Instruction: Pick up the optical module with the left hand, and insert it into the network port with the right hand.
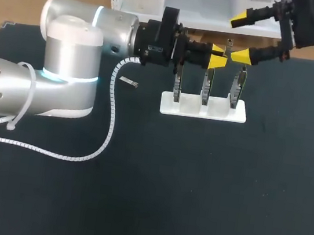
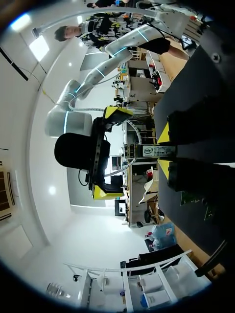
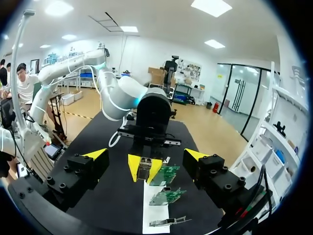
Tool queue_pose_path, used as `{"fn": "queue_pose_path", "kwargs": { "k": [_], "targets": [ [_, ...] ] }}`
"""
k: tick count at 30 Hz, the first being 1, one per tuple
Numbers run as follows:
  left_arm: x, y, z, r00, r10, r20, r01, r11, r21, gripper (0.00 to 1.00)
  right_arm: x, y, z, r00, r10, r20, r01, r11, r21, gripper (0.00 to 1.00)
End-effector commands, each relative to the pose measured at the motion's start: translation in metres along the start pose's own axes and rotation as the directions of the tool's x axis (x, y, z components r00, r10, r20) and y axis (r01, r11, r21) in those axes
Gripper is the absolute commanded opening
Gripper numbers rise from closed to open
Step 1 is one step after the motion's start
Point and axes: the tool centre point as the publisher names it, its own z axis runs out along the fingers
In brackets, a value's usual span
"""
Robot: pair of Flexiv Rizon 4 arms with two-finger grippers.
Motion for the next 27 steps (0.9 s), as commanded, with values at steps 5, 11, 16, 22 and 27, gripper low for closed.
{"fn": "queue_pose_path", "kwargs": {
  "k": [5, 11, 16, 22, 27],
  "targets": [
    [0.000, 0.002, 0.000, 1.000, 0.000, -0.001, 0.000, 1.000, 0.005, 0.00, -0.008, 0.004, 0.003, 0.999, 0.028, -0.019, -0.028, 1.000, -0.011, 1.00],
    [0.000, 0.002, 0.000, 1.000, 0.000, -0.001, 0.000, 1.000, 0.005, 0.00, -0.004, 0.005, 0.004, 0.999, 0.037, -0.023, -0.037, 0.999, -0.005, 1.00],
    [0.000, 0.002, 0.000, 1.000, 0.000, -0.001, 0.000, 1.000, 0.005, 0.00, 0.002, 0.004, 0.009, 0.999, 0.046, -0.014, -0.046, 0.999, -0.012, 1.00],
    [0.000, 0.002, 0.000, 1.000, 0.000, -0.001, 0.000, 1.000, 0.005, 0.00, 0.006, 0.003, 0.010, 0.999, 0.051, -0.010, -0.051, 0.999, -0.015, 1.00],
    [0.000, 0.002, 0.000, 1.000, 0.000, -0.001, 0.000, 1.000, 0.005, 0.00, 0.005, 0.001, 0.011, 0.998, 0.055, -0.001, -0.055, 0.998, -0.030, 1.00]
  ]
}}
